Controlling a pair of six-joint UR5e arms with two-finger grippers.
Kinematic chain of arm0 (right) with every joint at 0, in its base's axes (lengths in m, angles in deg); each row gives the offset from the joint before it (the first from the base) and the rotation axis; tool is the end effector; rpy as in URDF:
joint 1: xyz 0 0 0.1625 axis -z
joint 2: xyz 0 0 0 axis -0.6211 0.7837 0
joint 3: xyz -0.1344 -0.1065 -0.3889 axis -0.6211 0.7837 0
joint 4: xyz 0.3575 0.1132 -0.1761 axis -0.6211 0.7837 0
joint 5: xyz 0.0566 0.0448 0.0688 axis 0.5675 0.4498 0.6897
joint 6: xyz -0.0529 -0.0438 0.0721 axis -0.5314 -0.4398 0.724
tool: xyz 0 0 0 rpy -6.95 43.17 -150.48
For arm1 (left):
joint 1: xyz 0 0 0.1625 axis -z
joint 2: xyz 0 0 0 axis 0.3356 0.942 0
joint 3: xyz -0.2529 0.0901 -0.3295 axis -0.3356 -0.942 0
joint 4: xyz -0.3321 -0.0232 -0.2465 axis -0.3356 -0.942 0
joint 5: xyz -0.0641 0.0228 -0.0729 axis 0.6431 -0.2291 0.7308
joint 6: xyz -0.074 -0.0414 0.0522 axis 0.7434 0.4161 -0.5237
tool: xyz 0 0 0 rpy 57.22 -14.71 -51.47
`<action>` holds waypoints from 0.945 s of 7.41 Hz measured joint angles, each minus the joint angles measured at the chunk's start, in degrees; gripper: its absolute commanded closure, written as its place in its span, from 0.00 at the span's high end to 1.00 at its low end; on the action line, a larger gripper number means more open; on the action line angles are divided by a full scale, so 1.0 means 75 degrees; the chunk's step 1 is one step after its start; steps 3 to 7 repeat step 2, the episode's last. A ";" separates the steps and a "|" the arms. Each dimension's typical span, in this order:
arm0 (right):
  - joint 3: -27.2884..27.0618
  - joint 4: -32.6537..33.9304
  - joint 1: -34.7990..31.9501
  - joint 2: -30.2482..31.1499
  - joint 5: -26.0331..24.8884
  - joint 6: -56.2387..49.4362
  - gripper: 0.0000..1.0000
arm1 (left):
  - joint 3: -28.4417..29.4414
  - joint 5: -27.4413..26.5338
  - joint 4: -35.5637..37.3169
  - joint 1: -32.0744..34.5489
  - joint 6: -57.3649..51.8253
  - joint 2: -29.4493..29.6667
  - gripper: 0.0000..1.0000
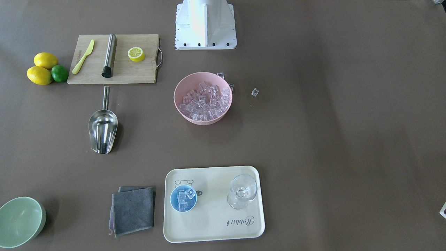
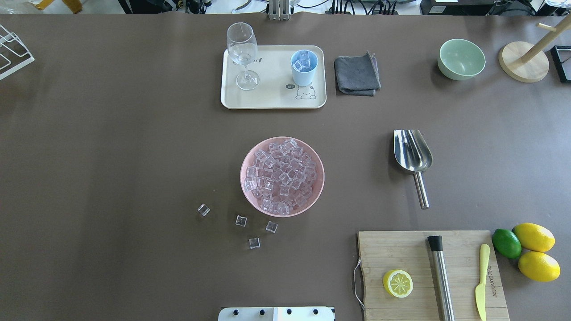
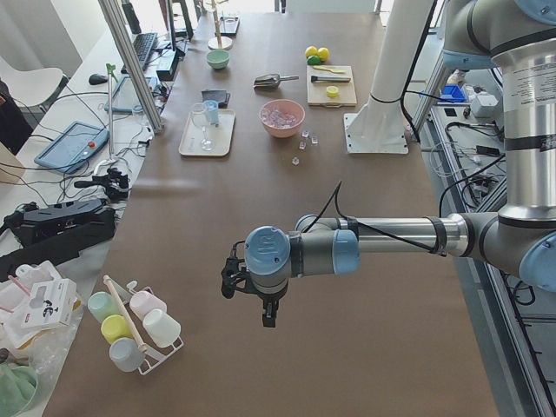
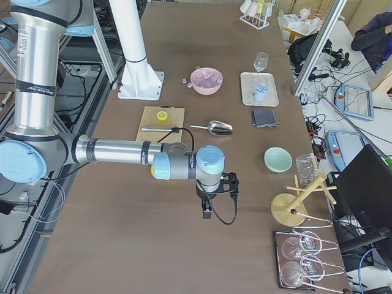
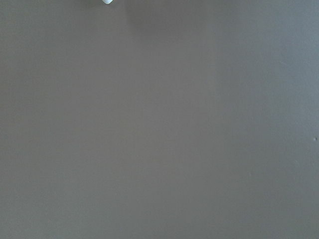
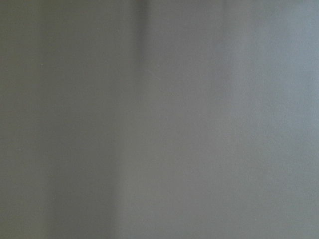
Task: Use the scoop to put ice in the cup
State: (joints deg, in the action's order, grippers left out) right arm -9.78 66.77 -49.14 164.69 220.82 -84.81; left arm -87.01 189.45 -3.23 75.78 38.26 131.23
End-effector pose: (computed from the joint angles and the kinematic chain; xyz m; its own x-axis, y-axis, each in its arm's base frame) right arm 0.0486 -0.4340 0.6647 0.7444 -0.0766 0.6634 0.0597 0.9971 0.0482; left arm -0.0965 -0.4071 0.6605 0.6482 0.0410 -0.7604 -0.0195 0.9991 0.0373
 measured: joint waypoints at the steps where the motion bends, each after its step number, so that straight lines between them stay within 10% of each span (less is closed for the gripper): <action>1: 0.0017 0.0000 0.0000 -0.0003 -0.0005 0.0004 1.00 | 0.0106 0.0003 0.0009 -0.0008 0.0005 0.0002 0.99; 7: 0.0033 0.0000 0.0000 -0.0002 -0.0010 0.0005 1.00 | 0.0258 0.0000 0.0013 -0.0008 0.0008 0.0011 0.99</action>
